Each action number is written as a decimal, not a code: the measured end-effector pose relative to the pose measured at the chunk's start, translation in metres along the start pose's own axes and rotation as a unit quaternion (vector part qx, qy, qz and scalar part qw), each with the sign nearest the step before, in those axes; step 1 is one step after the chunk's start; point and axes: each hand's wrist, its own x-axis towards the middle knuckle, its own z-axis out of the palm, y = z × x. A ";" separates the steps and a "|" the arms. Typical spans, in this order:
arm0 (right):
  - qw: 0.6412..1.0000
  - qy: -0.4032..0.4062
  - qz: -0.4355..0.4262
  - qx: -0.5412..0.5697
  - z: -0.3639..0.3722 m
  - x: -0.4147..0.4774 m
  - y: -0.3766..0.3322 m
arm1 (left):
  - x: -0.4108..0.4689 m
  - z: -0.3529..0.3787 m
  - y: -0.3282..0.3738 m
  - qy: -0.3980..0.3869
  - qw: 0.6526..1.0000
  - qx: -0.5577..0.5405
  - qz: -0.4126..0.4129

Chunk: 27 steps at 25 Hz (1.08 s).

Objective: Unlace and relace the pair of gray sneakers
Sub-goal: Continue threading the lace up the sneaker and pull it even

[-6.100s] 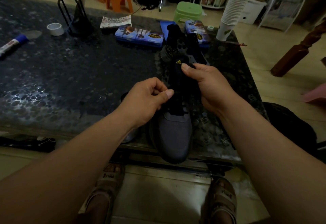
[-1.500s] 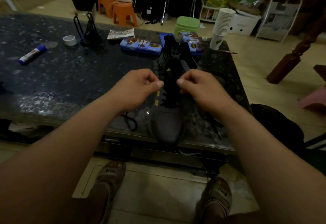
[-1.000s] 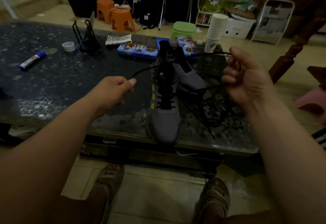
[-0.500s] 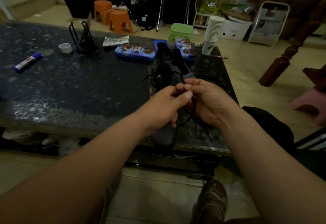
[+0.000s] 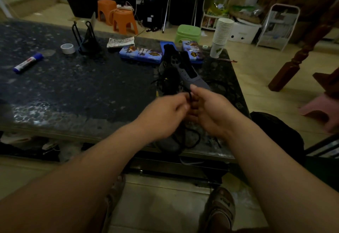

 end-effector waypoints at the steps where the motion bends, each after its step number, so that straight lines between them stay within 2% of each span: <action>1: 0.999 -0.007 -0.009 0.046 0.001 0.004 -0.002 | -0.006 0.006 0.002 -0.050 0.998 0.028 0.014; 3: 0.991 0.019 -0.028 0.133 -0.001 0.013 -0.005 | -0.014 0.010 -0.001 -0.106 0.992 0.068 -0.002; 5: 0.983 0.061 -0.049 0.165 -0.010 0.022 -0.006 | -0.016 0.003 -0.009 -0.133 0.988 0.076 -0.022; 9: 0.984 0.121 -0.113 0.059 -0.036 0.034 -0.007 | -0.011 -0.016 -0.024 -0.229 0.971 0.044 -0.050; 10: 0.984 0.123 -0.130 0.007 -0.040 0.036 -0.007 | -0.007 -0.021 -0.027 -0.230 0.971 0.022 -0.061; 11: 0.979 0.121 -0.146 -0.069 -0.042 0.035 -0.006 | 0.000 -0.026 -0.032 -0.189 0.980 -0.006 -0.068; 12: 0.968 0.116 -0.160 -0.156 -0.042 0.034 -0.004 | 0.011 -0.030 -0.038 -0.105 0.992 -0.023 -0.068; 13: 0.952 0.108 -0.171 -0.230 -0.040 0.034 -0.002 | 0.023 -0.034 -0.046 -0.009 0.998 -0.012 -0.066; 14: 0.938 0.098 -0.182 -0.276 -0.037 0.034 0.002 | 0.034 -0.036 -0.053 0.052 0.996 0.025 -0.065; 15: 0.932 0.092 -0.191 -0.295 -0.033 0.036 0.006 | 0.045 -0.036 -0.058 0.066 0.994 0.058 -0.064; 20: 0.946 0.083 -0.164 -0.267 -0.027 0.047 0.017 | 0.083 -0.035 -0.064 -0.031 0.987 0.110 -0.113; 23: 0.948 0.061 -0.153 -0.273 -0.030 0.049 0.021 | 0.090 -0.046 -0.062 -0.091 0.970 0.169 -0.149; 25: 0.948 0.055 -0.153 -0.272 -0.031 0.049 0.022 | 0.092 -0.051 -0.059 -0.092 0.974 0.179 -0.109; 27: 0.954 0.051 -0.143 -0.259 -0.033 0.051 0.023 | 0.094 -0.055 -0.056 -0.052 0.994 0.091 -0.031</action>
